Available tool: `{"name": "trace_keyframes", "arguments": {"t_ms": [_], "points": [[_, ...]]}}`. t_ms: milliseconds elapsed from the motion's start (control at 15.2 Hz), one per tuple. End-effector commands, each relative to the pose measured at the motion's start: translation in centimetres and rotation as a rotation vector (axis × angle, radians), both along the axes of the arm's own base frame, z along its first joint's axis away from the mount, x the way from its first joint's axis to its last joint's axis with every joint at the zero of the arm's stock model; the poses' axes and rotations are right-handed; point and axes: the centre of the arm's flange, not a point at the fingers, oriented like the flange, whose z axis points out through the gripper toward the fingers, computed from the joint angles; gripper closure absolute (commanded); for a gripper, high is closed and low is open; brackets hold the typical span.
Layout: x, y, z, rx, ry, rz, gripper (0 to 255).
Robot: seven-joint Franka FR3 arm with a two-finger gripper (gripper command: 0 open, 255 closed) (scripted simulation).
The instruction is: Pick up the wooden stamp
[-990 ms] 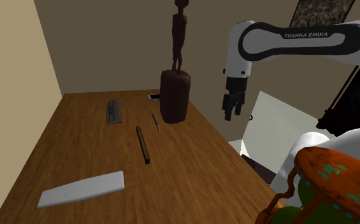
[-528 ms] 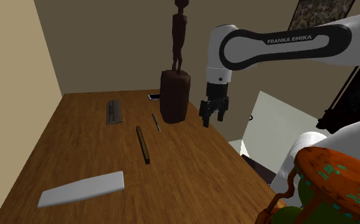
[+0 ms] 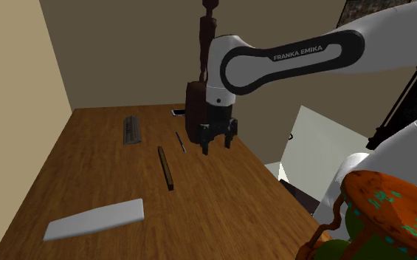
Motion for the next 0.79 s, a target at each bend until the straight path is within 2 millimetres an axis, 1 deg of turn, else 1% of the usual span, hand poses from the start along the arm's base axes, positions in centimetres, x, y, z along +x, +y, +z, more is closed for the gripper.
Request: {"name": "trace_keyframes", "arguments": {"t_ms": [0, 330, 726], "points": [[1.3, 2.0, -0.7, -0.009, -0.011, -0.033, 0], [5.1, 7.0, -2.3, -0.034, -0.038, -0.108, 0], [10.2, 12.6, -4.3, -0.064, -0.069, -0.198, 0]]}}
